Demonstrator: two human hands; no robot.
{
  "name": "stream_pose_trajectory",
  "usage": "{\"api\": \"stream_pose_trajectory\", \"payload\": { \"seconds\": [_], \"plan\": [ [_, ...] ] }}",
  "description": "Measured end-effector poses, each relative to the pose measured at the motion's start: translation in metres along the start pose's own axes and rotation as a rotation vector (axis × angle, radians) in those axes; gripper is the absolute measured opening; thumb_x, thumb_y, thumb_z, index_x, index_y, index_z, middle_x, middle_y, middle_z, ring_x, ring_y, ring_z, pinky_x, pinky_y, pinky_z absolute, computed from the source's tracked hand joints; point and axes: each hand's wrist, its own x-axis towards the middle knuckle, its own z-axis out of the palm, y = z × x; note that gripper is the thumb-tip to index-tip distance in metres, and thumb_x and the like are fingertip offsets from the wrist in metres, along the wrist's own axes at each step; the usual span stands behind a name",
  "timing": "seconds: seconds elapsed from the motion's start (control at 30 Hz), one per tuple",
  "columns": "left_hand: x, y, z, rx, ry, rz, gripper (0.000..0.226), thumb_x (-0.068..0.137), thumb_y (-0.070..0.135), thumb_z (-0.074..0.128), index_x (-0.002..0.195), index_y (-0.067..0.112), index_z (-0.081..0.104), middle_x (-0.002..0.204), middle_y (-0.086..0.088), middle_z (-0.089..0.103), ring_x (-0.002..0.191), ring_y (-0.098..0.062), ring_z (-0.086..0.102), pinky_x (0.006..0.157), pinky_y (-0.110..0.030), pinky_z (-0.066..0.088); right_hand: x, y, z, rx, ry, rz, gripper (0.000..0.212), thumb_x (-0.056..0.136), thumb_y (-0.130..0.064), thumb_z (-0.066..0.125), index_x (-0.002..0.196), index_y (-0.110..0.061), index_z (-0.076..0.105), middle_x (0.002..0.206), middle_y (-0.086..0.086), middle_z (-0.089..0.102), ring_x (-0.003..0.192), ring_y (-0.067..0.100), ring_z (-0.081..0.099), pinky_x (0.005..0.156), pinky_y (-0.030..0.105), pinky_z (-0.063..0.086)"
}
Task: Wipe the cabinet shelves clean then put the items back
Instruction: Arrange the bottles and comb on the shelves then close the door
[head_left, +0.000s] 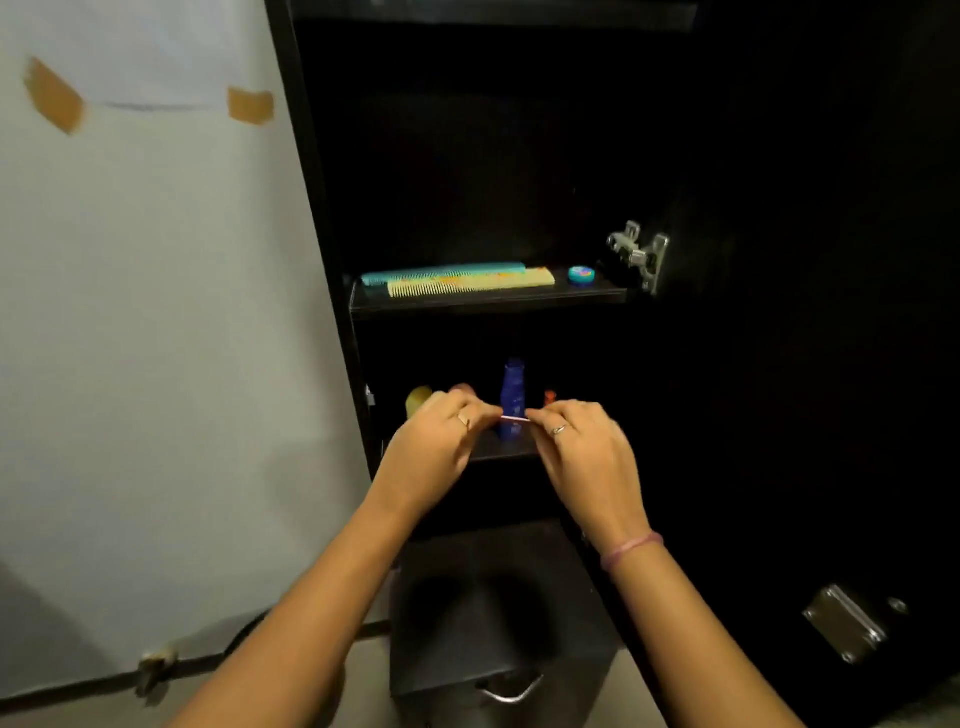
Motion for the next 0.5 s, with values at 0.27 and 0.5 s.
{"api": "stream_pose_trajectory", "payload": {
  "seconds": [0.27,0.5],
  "plan": [
    [0.148,0.011,-0.101,0.214,0.404,0.282,0.02,0.091,0.019,0.059,0.102,0.01,0.073,0.09,-0.006,0.068,0.077,-0.021,0.06,0.067,-0.026,0.049,0.131,0.001,-0.099,0.041,0.426,-0.045,0.019,0.092,-0.016,0.057,0.107,-0.011,0.067,0.107,0.005,0.065,0.096,0.017,0.062,0.081,0.025,0.052],
    [0.253,0.014,-0.154,0.229,0.525,0.258,0.025,0.089,0.02,0.056,0.097,0.003,0.073,0.089,-0.013,0.065,0.077,-0.025,0.062,0.069,-0.03,0.052,0.249,0.007,-0.147,0.175,0.589,-0.055,0.021,0.09,-0.013,0.056,0.106,-0.007,0.069,0.106,0.009,0.062,0.093,0.021,0.062,0.079,0.027,0.053]
  ]
}}
